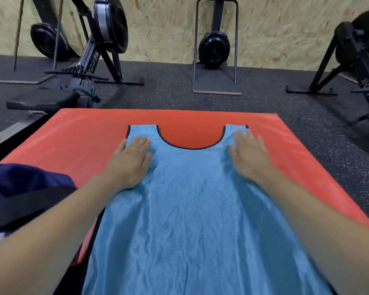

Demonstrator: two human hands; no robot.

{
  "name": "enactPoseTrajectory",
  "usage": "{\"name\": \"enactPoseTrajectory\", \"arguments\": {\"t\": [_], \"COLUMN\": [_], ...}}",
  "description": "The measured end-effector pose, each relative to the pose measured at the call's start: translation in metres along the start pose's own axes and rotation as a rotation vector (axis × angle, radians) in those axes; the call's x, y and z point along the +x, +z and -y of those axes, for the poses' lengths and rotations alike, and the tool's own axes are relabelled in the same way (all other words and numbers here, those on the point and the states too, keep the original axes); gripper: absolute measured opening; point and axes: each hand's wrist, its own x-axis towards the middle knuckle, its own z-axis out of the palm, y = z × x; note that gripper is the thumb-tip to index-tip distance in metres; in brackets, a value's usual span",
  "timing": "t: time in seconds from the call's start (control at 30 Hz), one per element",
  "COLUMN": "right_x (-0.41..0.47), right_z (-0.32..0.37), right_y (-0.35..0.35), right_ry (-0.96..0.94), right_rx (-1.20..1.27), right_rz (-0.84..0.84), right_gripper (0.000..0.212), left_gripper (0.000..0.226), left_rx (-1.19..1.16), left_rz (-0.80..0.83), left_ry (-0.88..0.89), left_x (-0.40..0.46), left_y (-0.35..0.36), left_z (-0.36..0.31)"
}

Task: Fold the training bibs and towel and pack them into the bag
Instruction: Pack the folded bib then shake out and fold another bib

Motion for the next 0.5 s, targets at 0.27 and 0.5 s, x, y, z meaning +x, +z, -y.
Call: {"name": "enactPoseTrajectory", "arguments": {"t": [0.27, 0.5], "right_x": [-0.059, -0.051], "right_z": [0.155, 0.011], "right_y": [0.033, 0.014], "right_ry": [-0.289, 0.032], "right_rx": [0.110, 0.075], "right_rz": [0.175, 0.143], "right_gripper": [0.060, 0.060], "left_gripper": [0.086, 0.080], "left_rx": [-0.152, -0.115], "left_rz": [0.006, 0.061], "left_ry": [-0.081, -0.076], "left_x": [-0.058, -0.056], "left_y": [0.012, 0.013], "left_z": [-0.019, -0.018]}}
